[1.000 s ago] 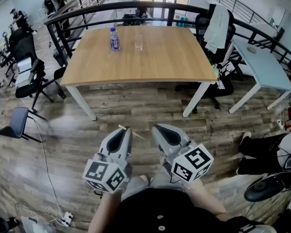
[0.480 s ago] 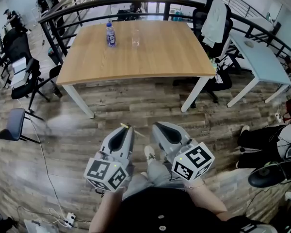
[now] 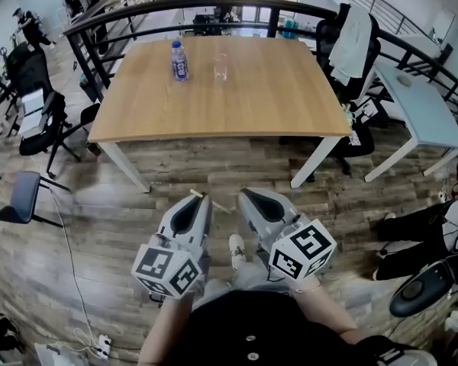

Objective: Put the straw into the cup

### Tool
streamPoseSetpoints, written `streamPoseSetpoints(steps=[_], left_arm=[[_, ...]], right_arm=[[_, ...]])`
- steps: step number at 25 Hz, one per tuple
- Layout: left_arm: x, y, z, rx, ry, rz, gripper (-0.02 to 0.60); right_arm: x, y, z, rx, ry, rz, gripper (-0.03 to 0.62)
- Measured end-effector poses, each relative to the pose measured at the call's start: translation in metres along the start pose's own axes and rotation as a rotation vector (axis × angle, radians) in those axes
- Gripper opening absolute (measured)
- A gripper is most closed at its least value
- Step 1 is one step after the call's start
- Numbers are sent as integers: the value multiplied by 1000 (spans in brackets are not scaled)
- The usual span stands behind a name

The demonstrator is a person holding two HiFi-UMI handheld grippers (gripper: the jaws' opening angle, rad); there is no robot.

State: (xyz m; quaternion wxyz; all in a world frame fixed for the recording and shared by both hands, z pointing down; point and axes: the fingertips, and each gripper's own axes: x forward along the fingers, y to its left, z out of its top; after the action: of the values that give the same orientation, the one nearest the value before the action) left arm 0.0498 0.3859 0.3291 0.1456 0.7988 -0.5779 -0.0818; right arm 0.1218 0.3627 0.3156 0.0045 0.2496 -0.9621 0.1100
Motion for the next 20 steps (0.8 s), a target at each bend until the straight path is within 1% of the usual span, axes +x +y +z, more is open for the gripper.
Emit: streamPoseSetpoints(steps=[9, 15, 20], left_arm=[[81, 50, 27, 18, -22, 48, 32], [136, 70, 35, 6, -38, 77, 32], [165, 79, 29, 1, -38, 97, 32]], right_arm=[[71, -72, 25, 6, -14, 57, -2], [101, -121, 37, 21, -12, 90, -2], [116, -149, 38, 29, -10, 110, -2]])
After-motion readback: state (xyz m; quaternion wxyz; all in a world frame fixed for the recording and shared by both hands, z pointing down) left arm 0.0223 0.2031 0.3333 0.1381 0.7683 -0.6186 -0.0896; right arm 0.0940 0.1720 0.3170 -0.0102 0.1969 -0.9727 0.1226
